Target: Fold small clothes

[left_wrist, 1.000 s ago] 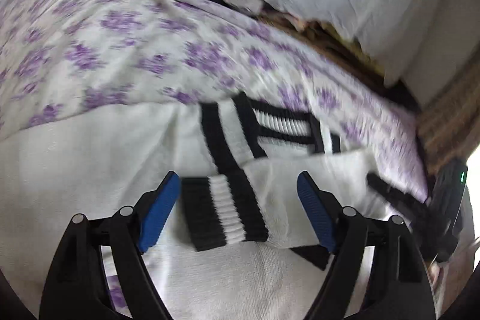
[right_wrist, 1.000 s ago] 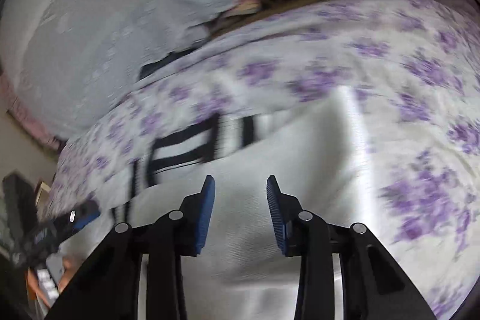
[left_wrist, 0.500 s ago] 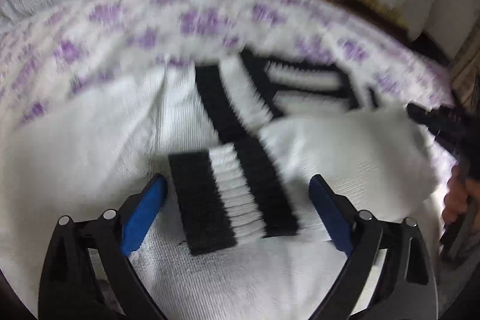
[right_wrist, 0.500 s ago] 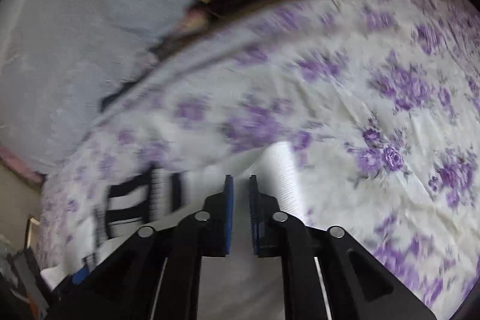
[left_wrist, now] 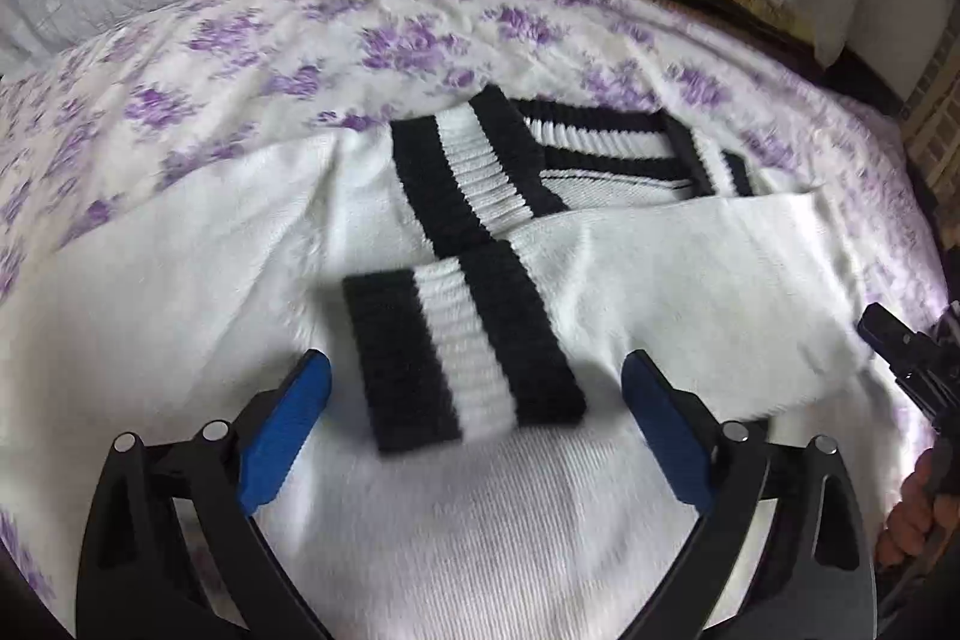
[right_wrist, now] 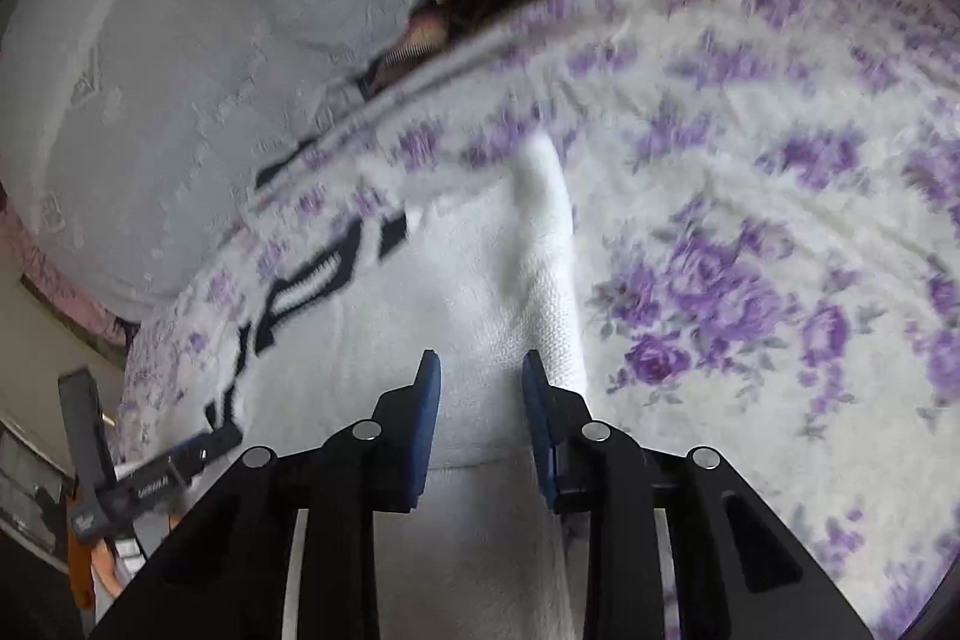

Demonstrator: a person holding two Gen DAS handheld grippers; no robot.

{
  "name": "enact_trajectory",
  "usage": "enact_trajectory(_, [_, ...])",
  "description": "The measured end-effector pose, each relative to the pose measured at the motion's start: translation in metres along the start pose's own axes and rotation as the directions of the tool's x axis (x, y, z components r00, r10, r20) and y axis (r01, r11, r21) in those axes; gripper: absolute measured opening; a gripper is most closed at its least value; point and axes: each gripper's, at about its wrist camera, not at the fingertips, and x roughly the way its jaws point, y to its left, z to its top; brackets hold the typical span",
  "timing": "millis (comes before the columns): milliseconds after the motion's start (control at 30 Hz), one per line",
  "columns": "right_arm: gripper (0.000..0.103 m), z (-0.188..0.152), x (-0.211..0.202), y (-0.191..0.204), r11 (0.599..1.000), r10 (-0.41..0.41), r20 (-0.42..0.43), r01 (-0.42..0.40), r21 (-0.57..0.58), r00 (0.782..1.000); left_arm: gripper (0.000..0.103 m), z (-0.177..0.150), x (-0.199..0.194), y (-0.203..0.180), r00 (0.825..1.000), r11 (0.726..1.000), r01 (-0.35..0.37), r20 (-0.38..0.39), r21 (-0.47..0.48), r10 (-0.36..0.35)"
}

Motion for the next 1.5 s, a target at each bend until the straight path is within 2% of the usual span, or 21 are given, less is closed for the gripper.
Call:
enact_trajectory(33, [0.046,-0.002,-0.013,0.004,0.999,-0.012,0.052,0.014,-0.035,0.999,0.095,-0.006,-0.015,0.007,1.000,1.000,0.001,0.023,-0.028,0.000])
enact_trajectory(67, [0.061,-0.006,-0.023,0.009,0.998,-0.016,0.100,0.022,-0.065,0.995,0.095,-0.011,-0.026,0.013,0.999,0.999,-0.016,0.039,-0.044,0.018])
enact_trajectory(100, [0.067,-0.010,-0.034,0.012,0.997,0.002,0.140,0.010,-0.083,0.990,0.095,-0.017,-0.040,0.023,0.997,0.997,-0.054,0.060,-0.057,0.057])
enact_trajectory(167, [0.069,-0.016,-0.041,0.007,0.997,0.042,0.162,-0.030,-0.078,0.986,0.095,-0.034,-0.063,0.048,0.987,0.987,-0.129,0.082,-0.097,0.137])
enact_trajectory(233, [0.071,-0.016,-0.037,-0.001,0.998,0.063,0.141,-0.058,-0.038,0.988,0.095,-0.053,-0.083,0.080,0.985,0.975,-0.143,0.073,-0.169,0.158])
enact_trajectory(300, [0.071,-0.015,-0.031,-0.009,0.997,0.080,0.114,-0.082,0.013,0.990,0.095,-0.076,-0.095,0.126,0.991,0.942,-0.110,0.035,-0.316,0.128])
enact_trajectory(333, [0.071,-0.016,-0.030,-0.012,0.996,0.085,0.102,-0.089,0.032,0.991,0.094,-0.089,-0.098,0.150,0.997,0.907,-0.057,0.023,-0.417,0.073])
enact_trajectory(400, [0.071,-0.015,-0.026,-0.017,0.993,0.096,0.084,-0.102,0.065,0.992,0.086,-0.105,-0.105,0.178,0.995,0.849,0.086,0.094,-0.522,-0.043])
enact_trajectory(533, [0.071,-0.017,-0.028,-0.020,0.989,0.102,0.103,-0.112,0.095,0.989,0.086,-0.103,-0.103,0.189,0.981,0.780,0.184,0.164,-0.599,-0.106])
enact_trajectory(633, [0.071,-0.018,-0.027,-0.022,0.988,0.104,0.104,-0.115,0.107,0.989,0.085,-0.093,-0.091,0.192,0.982,0.763,0.162,0.175,-0.626,-0.065])
enact_trajectory(667, [0.071,-0.019,-0.027,-0.022,0.988,0.103,0.104,-0.115,0.108,0.989,0.080,-0.088,-0.091,0.193,0.980,0.750,0.161,0.193,-0.642,-0.045])
enact_trajectory(767, [0.071,-0.019,-0.026,-0.023,0.988,0.101,0.108,-0.112,0.103,0.989,0.050,-0.077,-0.084,0.218,0.974,0.703,0.157,0.225,-0.693,0.004])
enact_trajectory(833, [0.071,-0.020,-0.026,-0.021,0.990,0.098,0.105,-0.108,0.095,0.990,0.030,-0.083,-0.075,0.247,0.969,0.607,0.204,0.248,-0.768,-0.012])
enact_trajectory(867, [0.071,-0.019,-0.026,-0.019,0.991,0.094,0.105,-0.103,0.084,0.990,0.015,-0.085,-0.073,0.257,0.967,0.577,0.216,0.252,-0.788,-0.018])
enact_trajectory(933, [0.070,-0.016,-0.030,-0.004,0.994,0.091,0.105,-0.097,0.048,0.990,0.011,-0.091,-0.072,0.266,0.959,0.544,0.262,0.280,-0.798,-0.050])
enact_trajectory(1000, [0.070,-0.010,-0.029,0.023,0.992,0.127,0.073,-0.125,-0.027,0.989,0.010,-0.091,-0.076,0.261,0.960,0.567,0.245,0.277,-0.787,-0.030])
enact_trajectory(1067, [0.070,-0.007,-0.019,0.064,0.981,0.136,0.006,-0.134,-0.139,0.991,0.010,-0.082,-0.082,0.249,0.967,0.633,0.177,0.252,-0.753,0.029])
enact_trajectory(1167, [0.070,-0.016,0.018,0.114,0.950,0.126,-0.135,-0.159,-0.270,0.983,0.009,-0.069,-0.096,0.227,0.965,0.727,0.088,0.240,-0.681,0.108])
enact_trajectory(1267, [0.070,-0.035,0.072,0.130,0.943,0.045,-0.259,-0.126,-0.307,0.965,0.009,-0.055,-0.109,0.209,0.960,0.791,0.020,0.233,-0.612,0.156])
enact_trajectory(1367, [0.071,-0.045,0.077,0.129,0.942,0.043,-0.222,-0.113,-0.316,0.974,0.009,-0.040,-0.119,0.190,0.956,0.843,-0.042,0.224,-0.536,0.190])
enact_trajectory(1500, [0.071,-0.033,0.057,0.110,0.960,0.147,-0.186,-0.186,-0.210,0.971,0.009,-0.015,-0.123,0.158,0.949,0.895,-0.101,0.229,-0.434,0.218])
